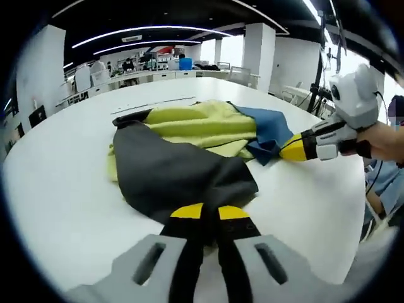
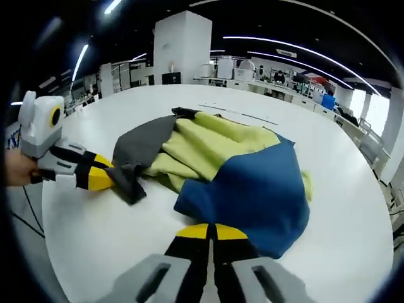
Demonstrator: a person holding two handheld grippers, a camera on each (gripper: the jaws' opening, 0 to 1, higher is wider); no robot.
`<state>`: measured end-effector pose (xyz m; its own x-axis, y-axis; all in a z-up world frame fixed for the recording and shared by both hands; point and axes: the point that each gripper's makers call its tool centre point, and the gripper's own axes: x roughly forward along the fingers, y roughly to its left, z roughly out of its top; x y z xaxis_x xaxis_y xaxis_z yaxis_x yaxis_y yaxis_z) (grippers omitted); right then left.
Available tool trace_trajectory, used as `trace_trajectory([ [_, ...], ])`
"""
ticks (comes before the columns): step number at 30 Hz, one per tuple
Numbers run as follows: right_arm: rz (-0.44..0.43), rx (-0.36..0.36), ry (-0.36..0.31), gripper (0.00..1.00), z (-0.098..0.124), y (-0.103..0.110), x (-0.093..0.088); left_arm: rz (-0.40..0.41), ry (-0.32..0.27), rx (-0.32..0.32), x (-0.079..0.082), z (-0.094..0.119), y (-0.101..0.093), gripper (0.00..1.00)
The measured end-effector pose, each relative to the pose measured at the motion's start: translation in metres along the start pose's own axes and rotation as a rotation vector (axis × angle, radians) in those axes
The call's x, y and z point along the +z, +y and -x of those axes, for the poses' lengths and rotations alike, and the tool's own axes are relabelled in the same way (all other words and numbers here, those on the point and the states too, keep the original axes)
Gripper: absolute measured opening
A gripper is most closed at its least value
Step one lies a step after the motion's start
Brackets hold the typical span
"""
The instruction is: Fold the garment on the visible template until the final outline fits inside the template.
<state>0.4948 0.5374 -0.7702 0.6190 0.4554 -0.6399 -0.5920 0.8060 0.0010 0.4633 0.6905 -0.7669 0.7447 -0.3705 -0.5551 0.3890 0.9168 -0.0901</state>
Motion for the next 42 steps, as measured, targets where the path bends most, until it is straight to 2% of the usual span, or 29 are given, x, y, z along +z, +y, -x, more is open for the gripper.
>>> trace_trajectory([
  [2, -0.001, 0.002, -0.003, 0.00, 0.003, 0.000, 0.002, -0.003, 0.000, 0.003, 0.002, 0.003, 0.001, 0.02],
  [11, 0.036, -0.026, -0.068, 0.00, 0.027, -0.009, 0.029, 0.013, -0.096, 0.040, 0.030, 0.028, 0.014, 0.02],
  [13, 0.046, -0.046, -0.079, 0.00, 0.033, -0.015, 0.035, 0.031, -0.121, 0.061, 0.036, 0.035, 0.020, 0.02],
  [16, 0.084, -0.109, -0.061, 0.00, 0.043, -0.030, 0.038, 0.054, -0.151, 0.096, 0.043, 0.044, 0.030, 0.02],
  [20, 0.088, -0.137, -0.087, 0.00, 0.056, -0.045, 0.046, 0.106, -0.195, 0.145, 0.052, 0.055, 0.047, 0.02],
  [23, 0.084, -0.163, -0.102, 0.00, 0.063, -0.057, 0.051, 0.161, -0.236, 0.224, 0.058, 0.067, 0.068, 0.02],
  [25, 0.075, -0.184, -0.109, 0.00, 0.068, -0.066, 0.053, 0.193, -0.260, 0.251, 0.061, 0.073, 0.076, 0.02],
  [28, 0.062, -0.211, -0.116, 0.00, 0.074, -0.080, 0.056, 0.195, -0.259, 0.275, 0.062, 0.078, 0.087, 0.02],
  [36, 0.005, -0.303, -0.123, 0.00, 0.091, -0.126, 0.061, 0.145, -0.242, 0.402, 0.060, 0.094, 0.124, 0.02],
  [42, -0.024, -0.346, -0.115, 0.00, 0.096, -0.152, 0.059, 0.166, -0.241, 0.462, 0.056, 0.102, 0.147, 0.02],
])
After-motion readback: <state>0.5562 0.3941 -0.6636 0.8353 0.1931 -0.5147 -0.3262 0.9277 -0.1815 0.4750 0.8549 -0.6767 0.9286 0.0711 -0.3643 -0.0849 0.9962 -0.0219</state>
